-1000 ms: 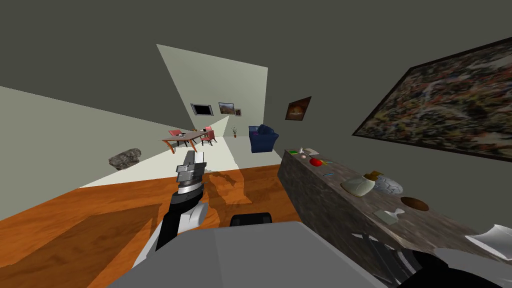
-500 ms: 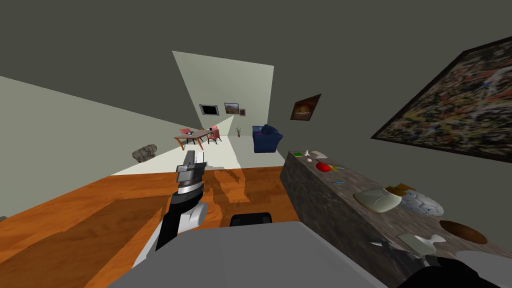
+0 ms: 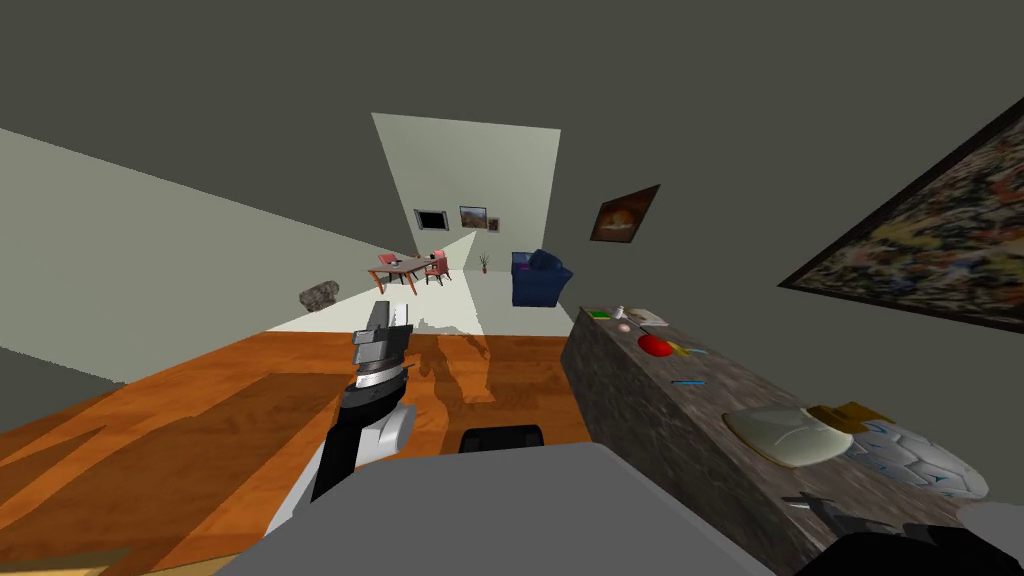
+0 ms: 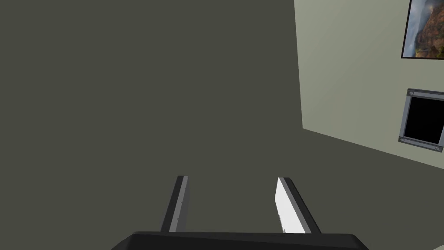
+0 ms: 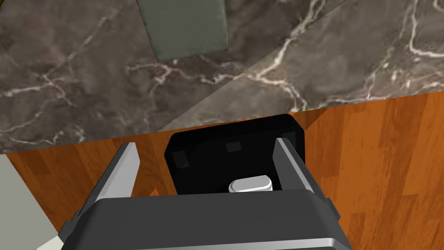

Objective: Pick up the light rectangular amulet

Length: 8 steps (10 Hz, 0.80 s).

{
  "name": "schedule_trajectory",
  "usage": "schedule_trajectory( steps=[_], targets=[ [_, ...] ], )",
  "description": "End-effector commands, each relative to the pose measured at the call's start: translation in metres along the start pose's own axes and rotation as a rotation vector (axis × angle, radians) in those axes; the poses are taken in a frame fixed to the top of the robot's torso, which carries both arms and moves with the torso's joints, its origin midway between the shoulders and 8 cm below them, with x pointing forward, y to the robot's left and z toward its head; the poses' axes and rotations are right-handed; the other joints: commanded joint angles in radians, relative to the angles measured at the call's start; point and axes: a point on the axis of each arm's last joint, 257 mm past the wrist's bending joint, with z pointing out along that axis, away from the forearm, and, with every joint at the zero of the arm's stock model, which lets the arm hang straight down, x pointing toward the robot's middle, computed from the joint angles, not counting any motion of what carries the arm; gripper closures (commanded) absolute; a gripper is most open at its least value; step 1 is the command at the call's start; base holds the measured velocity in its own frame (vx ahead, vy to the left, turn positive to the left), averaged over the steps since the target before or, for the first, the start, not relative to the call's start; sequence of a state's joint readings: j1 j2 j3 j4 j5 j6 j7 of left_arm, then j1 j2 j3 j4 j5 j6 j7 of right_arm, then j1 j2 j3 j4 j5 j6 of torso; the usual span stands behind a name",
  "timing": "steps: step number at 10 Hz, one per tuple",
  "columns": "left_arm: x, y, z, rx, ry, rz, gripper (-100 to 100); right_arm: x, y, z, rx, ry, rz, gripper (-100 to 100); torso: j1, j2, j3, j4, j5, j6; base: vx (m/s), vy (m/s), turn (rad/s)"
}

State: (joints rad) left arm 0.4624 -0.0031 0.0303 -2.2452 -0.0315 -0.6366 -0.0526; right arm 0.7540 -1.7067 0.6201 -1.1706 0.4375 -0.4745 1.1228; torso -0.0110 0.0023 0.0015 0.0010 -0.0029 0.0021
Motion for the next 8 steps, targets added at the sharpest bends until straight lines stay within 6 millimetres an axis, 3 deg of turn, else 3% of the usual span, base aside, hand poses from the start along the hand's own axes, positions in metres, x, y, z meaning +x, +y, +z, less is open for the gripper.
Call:
schedule_trajectory(
  steps=[1,3,4,5,6,8],
  targets=[
    [0.000,0.000,0.000,0.000,0.000,0.000,0,0.015,0.005,-0.003,-0.017,0.035,-0.032,-100,0.000,0.000,0.000,0.000,0.000,0.000,-0.016,-0.174,0.135],
    [0.000,0.000,0.000,0.000,0.000,0.000,0,0.022,0.011,-0.004,-0.028,0.054,-0.055,-100,-0.003,0.001,0.000,0.000,0.000,0.000,-0.048,-0.219,0.105],
    [0.000,0.000,0.000,0.000,0.000,0.000,0,0.019,0.009,-0.005,-0.024,0.048,-0.048,-100,-0.004,0.002,0.001,0.001,-0.001,0.001,-0.031,-0.100,0.022],
    [0.000,0.000,0.000,0.000,0.000,0.000,0,0.019,0.009,-0.005,-0.025,0.050,-0.050,0,0.003,0.001,0.001,0.000,0.000,0.001,-0.005,-0.019,0.000],
    [0.000,0.000,0.000,0.000,0.000,0.000,0,0.018,0.019,0.002,-0.028,0.052,-0.040,-100,0.008,0.000,0.000,0.000,0.002,0.001,0.012,-0.022,0.068],
    [0.000,0.000,0.000,0.000,0.000,0.000,0,0.015,0.032,0.012,-0.032,0.055,-0.029,-100,0.010,-0.002,-0.001,0.000,0.002,0.000,0.024,-0.028,0.072]
  ],
)
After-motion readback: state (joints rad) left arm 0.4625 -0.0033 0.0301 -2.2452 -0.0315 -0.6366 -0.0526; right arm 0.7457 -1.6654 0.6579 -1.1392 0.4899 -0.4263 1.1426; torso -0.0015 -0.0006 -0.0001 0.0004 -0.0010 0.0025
